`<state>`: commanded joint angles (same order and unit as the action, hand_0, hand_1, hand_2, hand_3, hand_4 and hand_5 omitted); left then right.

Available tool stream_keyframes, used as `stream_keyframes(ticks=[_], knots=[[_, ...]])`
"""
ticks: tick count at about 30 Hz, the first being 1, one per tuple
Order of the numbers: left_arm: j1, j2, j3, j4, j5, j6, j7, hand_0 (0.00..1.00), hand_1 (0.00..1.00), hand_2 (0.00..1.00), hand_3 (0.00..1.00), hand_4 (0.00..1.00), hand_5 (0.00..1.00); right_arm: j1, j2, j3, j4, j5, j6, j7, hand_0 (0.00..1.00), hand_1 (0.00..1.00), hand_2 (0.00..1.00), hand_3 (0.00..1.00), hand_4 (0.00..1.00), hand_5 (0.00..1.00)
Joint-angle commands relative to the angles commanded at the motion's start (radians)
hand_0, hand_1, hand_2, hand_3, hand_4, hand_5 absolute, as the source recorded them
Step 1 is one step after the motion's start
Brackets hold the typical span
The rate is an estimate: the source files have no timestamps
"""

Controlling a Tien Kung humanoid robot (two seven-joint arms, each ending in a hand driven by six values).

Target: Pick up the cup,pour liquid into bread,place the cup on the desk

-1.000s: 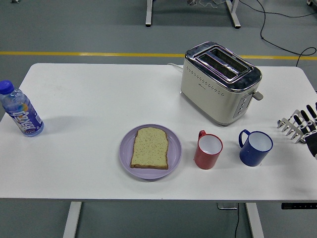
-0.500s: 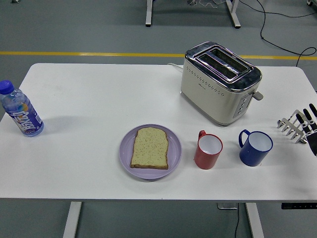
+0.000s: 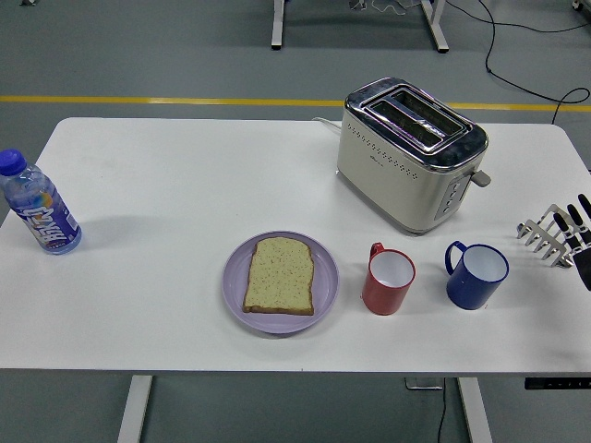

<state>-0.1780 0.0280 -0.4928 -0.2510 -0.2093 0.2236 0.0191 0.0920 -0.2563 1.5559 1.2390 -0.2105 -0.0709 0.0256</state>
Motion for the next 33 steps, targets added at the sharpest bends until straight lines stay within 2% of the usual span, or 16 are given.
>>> stream_keyframes(ticks=[23,33], knots=[[-0.007,-0.002,0.0,0.004,-0.005,-0.006,-0.004,0.69,0.756,0.773,0.611,0.396,0.998,-0.007,-0.001,0.039,0.011,-0.003,0.005,-0.002,0.601,0.499,0.584,0.585,0.628,0.098],[-0.024,0.002,-0.042,0.004,0.072,0.002,0.02,0.69,0.756,0.773,0.611,0.396,0.998,0.004,0.003,0.067,0.016,-0.002,0.002,-0.002,0.601,0.498,0.584,0.585,0.628,0.097]])
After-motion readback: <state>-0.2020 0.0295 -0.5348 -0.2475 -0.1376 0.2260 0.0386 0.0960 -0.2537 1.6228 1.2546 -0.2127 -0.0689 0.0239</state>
